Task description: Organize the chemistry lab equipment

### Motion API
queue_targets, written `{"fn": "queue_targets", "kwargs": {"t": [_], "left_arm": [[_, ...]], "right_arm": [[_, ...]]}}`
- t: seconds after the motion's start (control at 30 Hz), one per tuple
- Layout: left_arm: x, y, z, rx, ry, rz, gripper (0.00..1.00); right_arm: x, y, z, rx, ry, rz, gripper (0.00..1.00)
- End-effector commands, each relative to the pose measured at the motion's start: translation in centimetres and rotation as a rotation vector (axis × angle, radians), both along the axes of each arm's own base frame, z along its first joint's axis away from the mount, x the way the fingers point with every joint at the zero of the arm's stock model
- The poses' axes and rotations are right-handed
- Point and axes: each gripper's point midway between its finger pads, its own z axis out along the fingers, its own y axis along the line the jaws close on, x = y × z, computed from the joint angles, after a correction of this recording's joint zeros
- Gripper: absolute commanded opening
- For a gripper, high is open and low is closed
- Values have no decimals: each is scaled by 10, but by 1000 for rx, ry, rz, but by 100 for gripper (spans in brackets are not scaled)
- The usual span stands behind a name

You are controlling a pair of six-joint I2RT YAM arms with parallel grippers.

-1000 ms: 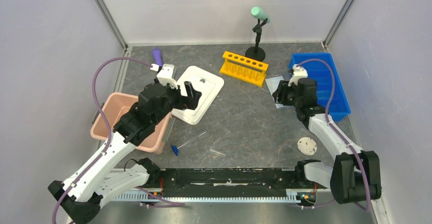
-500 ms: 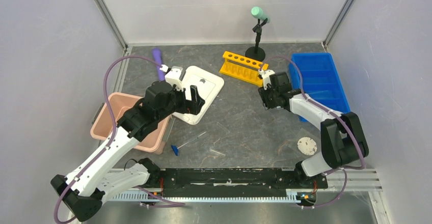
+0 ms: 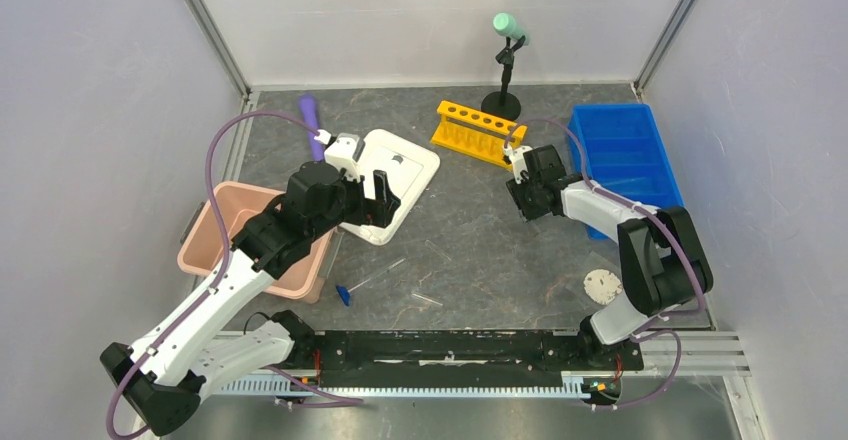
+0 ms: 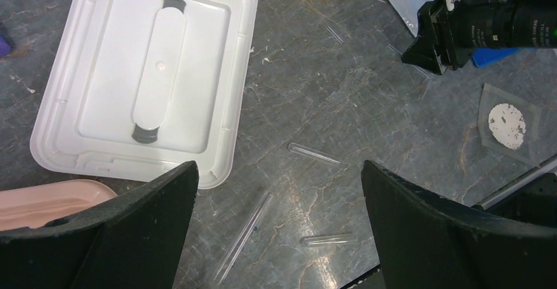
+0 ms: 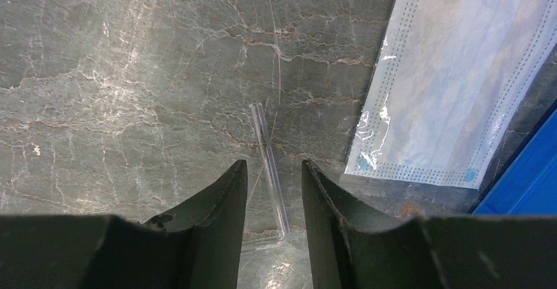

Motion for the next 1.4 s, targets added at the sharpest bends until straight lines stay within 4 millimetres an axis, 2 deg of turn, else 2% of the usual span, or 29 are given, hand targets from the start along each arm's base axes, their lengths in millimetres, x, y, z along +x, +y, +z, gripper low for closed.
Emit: {"fn": "queue_targets", "kwargs": {"t": [0.0, 0.3, 0.87, 1.0, 1.1, 1.2, 1.37], "left_arm": [[2, 5, 7, 18, -44, 8, 100], [3, 10, 9, 24, -56, 29, 100], [5, 11, 8, 30, -54, 40, 100], [5, 9, 7, 27, -49, 36, 100], [5, 10, 6, 31, -48, 41, 100], [6, 11, 6, 33, -49, 48, 100], [6, 8, 4, 25, -36, 38, 100]], "right_arm": [[7, 0, 3, -16, -22, 9, 41], [-1, -4, -10, -25, 24, -20, 35], [-28, -2, -28, -4, 155, -18, 24], [-32, 11, -30, 56, 191, -4, 18], [-33, 11, -31, 61, 201, -23, 14], [-35, 9, -28, 51, 220, -31, 15], [-58, 2, -26, 27, 324, -89, 22]]}}
